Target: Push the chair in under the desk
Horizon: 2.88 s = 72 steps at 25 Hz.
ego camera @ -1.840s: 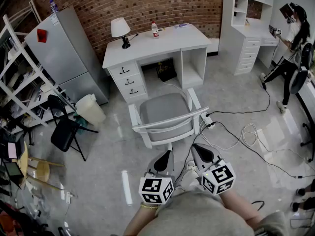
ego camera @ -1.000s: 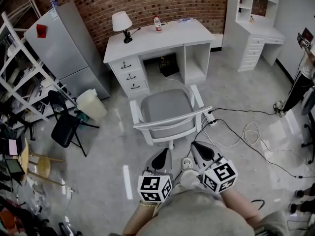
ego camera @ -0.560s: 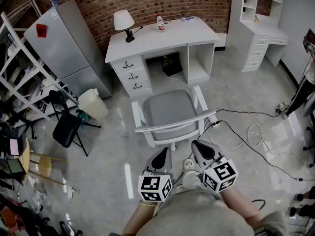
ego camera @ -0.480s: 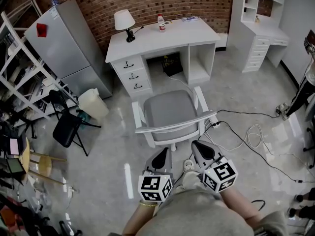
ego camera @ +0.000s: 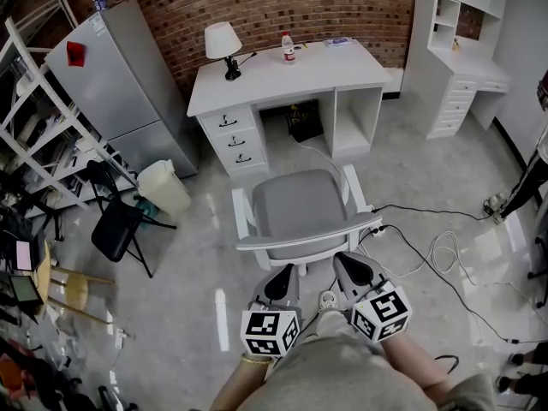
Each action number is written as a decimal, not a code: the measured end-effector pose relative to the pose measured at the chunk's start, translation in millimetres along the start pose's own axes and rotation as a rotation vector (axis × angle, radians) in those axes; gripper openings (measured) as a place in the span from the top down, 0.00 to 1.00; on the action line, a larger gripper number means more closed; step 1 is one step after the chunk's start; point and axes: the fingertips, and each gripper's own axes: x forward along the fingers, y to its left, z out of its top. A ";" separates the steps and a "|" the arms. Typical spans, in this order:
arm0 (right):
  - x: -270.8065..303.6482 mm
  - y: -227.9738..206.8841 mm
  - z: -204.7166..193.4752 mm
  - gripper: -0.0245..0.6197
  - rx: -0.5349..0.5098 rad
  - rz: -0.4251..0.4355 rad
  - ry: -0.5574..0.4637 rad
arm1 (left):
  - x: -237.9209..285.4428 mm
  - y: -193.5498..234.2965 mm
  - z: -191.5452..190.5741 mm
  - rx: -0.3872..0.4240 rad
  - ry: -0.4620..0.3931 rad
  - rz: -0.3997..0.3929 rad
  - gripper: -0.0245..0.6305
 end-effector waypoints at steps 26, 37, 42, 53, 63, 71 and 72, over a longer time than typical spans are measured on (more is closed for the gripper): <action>59.6 -45.5 4.7 0.95 -0.153 0.073 0.079 | 72.2 30.1 6.3 0.052 0.060 0.020 0.95; 73.9 -64.3 -8.4 0.95 -0.297 0.089 0.200 | 92.8 42.4 -1.2 0.102 0.126 0.044 0.95; 78.7 -72.0 -18.7 0.95 -0.398 0.129 0.283 | 100.7 47.1 -6.7 0.139 0.178 0.025 0.94; 84.6 -80.4 -52.1 0.78 -0.533 0.282 0.476 | 116.1 45.6 -35.9 0.328 0.344 -0.132 0.74; 90.1 -82.4 -73.4 0.78 -0.597 0.439 0.607 | 120.6 38.2 -66.7 0.496 0.544 -0.326 0.71; 90.3 -78.6 -93.8 0.78 -0.664 0.558 0.710 | 121.9 46.3 -85.4 0.628 0.659 -0.374 0.71; 90.5 -78.4 -96.1 0.78 -0.668 0.570 0.723 | 122.4 48.0 -87.2 0.644 0.669 -0.376 0.71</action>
